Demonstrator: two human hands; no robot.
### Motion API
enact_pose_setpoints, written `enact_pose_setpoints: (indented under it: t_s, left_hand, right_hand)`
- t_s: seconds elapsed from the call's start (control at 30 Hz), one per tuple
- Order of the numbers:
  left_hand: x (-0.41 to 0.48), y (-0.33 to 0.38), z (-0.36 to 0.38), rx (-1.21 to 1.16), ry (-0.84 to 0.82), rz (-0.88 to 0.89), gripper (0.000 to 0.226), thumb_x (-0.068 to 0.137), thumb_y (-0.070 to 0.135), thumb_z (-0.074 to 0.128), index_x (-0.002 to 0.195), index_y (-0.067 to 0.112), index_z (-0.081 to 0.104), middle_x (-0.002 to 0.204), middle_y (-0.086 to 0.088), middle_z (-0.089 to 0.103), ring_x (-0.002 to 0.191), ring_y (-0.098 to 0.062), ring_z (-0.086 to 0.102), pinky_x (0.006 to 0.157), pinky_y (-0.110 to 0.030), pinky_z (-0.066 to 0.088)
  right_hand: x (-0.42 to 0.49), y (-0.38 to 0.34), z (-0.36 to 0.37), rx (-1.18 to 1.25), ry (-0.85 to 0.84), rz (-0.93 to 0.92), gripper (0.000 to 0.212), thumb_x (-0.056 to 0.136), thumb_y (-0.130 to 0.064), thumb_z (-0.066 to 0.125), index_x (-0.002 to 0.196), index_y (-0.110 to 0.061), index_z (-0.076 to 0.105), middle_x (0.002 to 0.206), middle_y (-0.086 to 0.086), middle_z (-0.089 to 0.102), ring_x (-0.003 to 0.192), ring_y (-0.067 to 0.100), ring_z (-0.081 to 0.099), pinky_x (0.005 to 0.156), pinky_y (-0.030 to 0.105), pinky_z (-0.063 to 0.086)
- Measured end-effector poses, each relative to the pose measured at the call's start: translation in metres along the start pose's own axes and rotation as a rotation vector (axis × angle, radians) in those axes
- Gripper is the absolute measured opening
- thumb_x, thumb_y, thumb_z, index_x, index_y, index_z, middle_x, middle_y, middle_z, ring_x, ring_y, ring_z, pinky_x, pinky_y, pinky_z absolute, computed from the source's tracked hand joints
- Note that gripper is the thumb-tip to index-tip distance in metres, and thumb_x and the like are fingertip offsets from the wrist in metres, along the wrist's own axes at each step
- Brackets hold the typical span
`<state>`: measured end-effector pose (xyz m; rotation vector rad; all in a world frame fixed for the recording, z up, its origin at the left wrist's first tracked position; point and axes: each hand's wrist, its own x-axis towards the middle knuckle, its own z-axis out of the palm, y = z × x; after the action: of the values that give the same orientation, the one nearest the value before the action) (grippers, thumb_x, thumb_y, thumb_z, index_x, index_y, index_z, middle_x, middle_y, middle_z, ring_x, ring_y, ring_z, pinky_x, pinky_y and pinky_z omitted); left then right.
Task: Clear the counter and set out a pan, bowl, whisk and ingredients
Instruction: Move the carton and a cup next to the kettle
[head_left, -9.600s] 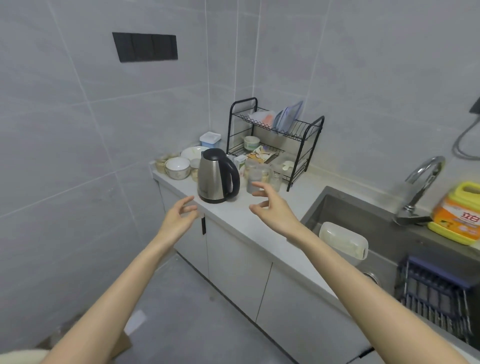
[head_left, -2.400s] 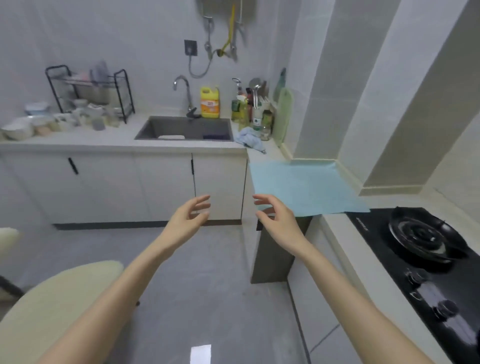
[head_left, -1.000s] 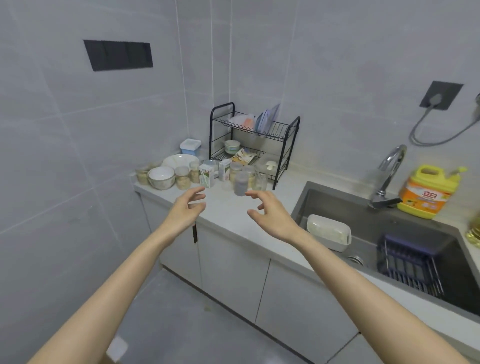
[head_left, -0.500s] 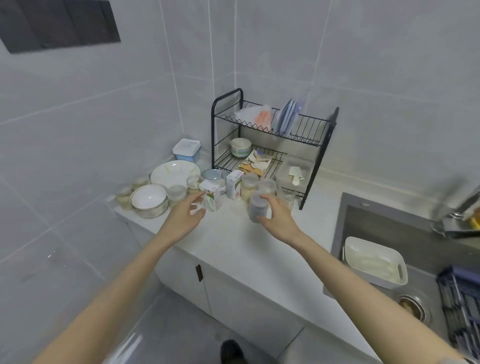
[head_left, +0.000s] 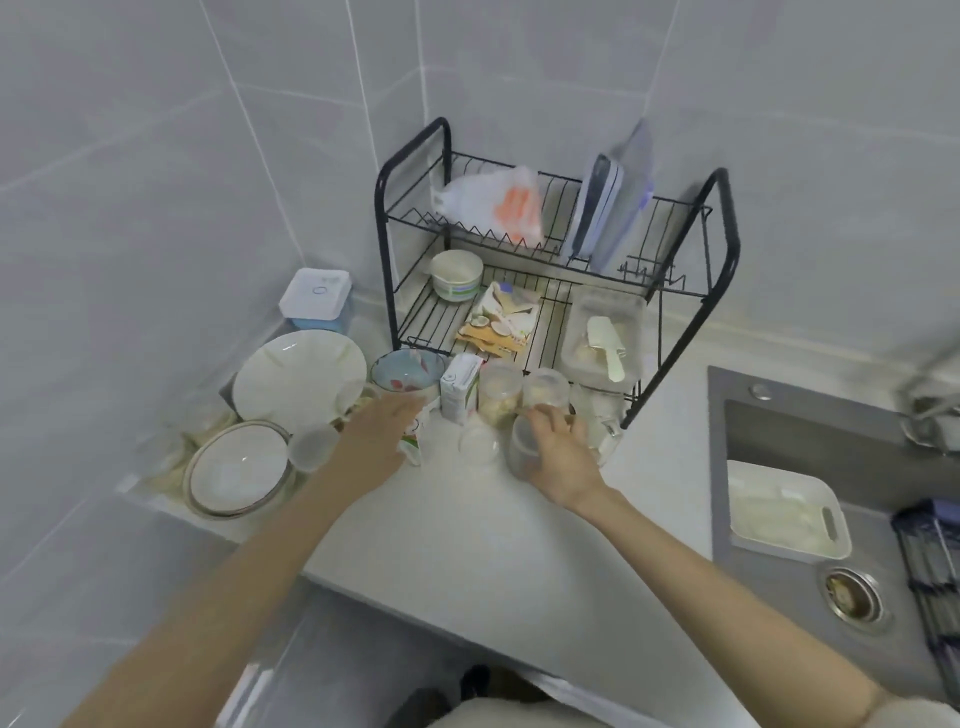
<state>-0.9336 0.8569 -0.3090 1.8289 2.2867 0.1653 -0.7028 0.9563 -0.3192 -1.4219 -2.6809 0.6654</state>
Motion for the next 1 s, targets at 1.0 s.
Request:
enact_pose_setpoints:
  t_s: [1.0]
  left_hand:
    - [-0.018, 0.105, -0.008, -0.160, -0.154, 0.677, 0.051, 0.091, 0.045, 0.053, 0.139, 0.030, 0.043, 0.133, 0.009, 0.046, 0.130, -0.014, 0.037, 0.098, -0.032, 0.039]
  right_hand:
    - [-0.176, -0.015, -0.015, 0.475, 0.685, 0.533, 0.064, 0.072, -0.029, 0.077, 0.129, -0.038, 0.050, 0.123, -0.004, 0.055, 0.106, 0.008, 0.051, 0.094, 0.026, 0.044]
